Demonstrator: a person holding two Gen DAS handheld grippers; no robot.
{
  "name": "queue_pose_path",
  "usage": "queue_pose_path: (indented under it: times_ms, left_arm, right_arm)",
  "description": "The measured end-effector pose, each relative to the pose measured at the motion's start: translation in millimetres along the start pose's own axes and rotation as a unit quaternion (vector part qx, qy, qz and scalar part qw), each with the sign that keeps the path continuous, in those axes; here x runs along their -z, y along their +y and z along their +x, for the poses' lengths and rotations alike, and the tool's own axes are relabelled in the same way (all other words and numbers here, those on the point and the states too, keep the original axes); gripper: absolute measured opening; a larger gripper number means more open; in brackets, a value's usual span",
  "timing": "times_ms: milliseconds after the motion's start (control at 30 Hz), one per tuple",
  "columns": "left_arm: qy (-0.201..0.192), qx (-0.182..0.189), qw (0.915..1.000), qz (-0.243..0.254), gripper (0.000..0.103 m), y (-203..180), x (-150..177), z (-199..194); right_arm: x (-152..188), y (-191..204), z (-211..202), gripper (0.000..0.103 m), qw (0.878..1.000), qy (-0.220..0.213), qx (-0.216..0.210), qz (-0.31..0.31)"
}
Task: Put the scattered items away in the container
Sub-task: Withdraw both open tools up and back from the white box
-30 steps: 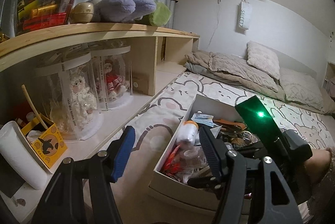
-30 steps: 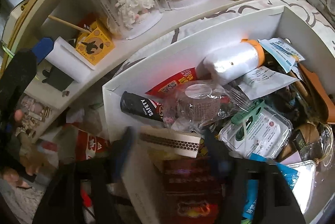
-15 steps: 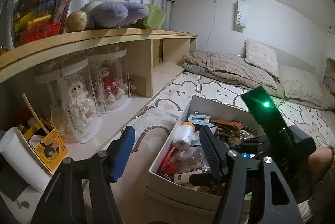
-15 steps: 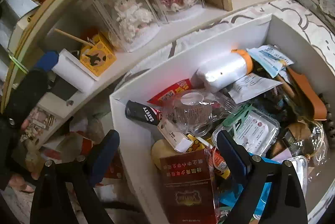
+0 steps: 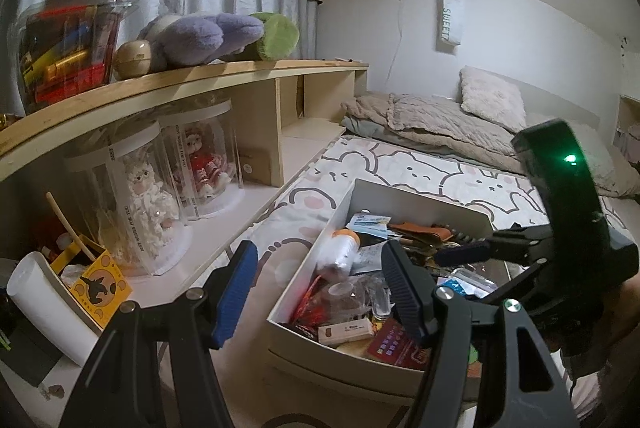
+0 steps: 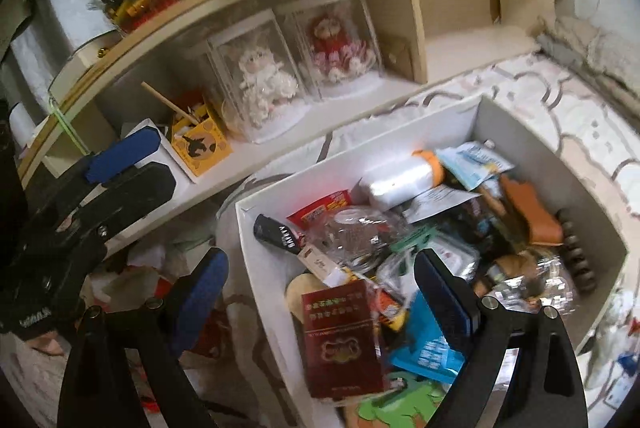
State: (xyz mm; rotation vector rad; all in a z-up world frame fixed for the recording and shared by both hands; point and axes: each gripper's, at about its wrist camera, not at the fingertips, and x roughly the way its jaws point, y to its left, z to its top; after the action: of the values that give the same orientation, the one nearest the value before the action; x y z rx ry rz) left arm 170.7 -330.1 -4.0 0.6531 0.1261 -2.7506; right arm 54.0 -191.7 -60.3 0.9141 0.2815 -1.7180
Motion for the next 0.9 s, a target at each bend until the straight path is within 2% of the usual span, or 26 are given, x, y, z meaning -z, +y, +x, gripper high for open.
queue_pose_path:
  times_ms: [33,67,100,200,300,400,600,733,900]
  left_arm:
    - [-0.001,-0.001,1.0,0.001,0.064,-1.7,-0.2,-1.6]
    - [-0.002,-0.001,1.0,0.001,0.064,-3.2,-0.5,-3.2]
    - [-0.003,-0.001,1.0,0.001,0.065,-4.6,-0.6,-4.8]
    - [-0.008,-0.007,0.9999,0.004,0.078,-10.3,-0.4,-9.4]
    - [-0.009,-0.014,0.9998,0.01,0.081,-17.1,0.2,-13.5]
    - [-0.011,-0.016,0.9997,0.01,0.089,-21.0,0.5,-16.5]
    - [-0.016,-0.014,0.9997,0.01,0.09,-30.2,3.7,-24.7]
    - [-0.017,-0.009,0.9998,0.006,0.101,-36.1,6.4,-29.8]
    - [-0.02,-0.002,0.9997,0.013,0.101,-47.4,8.2,-38.3]
  right_arm:
    - [2.5,0.5,-5.3,0.096,1.0,-0.009,0.005,-0.008]
    - [4.6,0.1,-8.8,0.102,1.0,-0.014,0.008,-0.011]
    - [6.3,-0.4,-12.4,0.103,1.0,-0.018,0.011,-0.012]
    - [11.5,-2.4,-24.0,0.103,0.999,-0.033,0.023,-0.014]
    - [17.4,-5.1,-37.9,0.103,0.998,-0.048,0.037,-0.014]
    - [22.1,-8.6,-52.2,0.103,0.997,-0.067,0.044,-0.009]
    - [31.8,-15.5,-77.4,0.103,0.993,-0.096,0.067,-0.006]
    - [40.7,-22.3,-91.7,0.103,0.991,-0.109,0.077,-0.003]
    - [58.0,-24.9,-110.2,0.103,0.986,-0.134,0.102,-0.011]
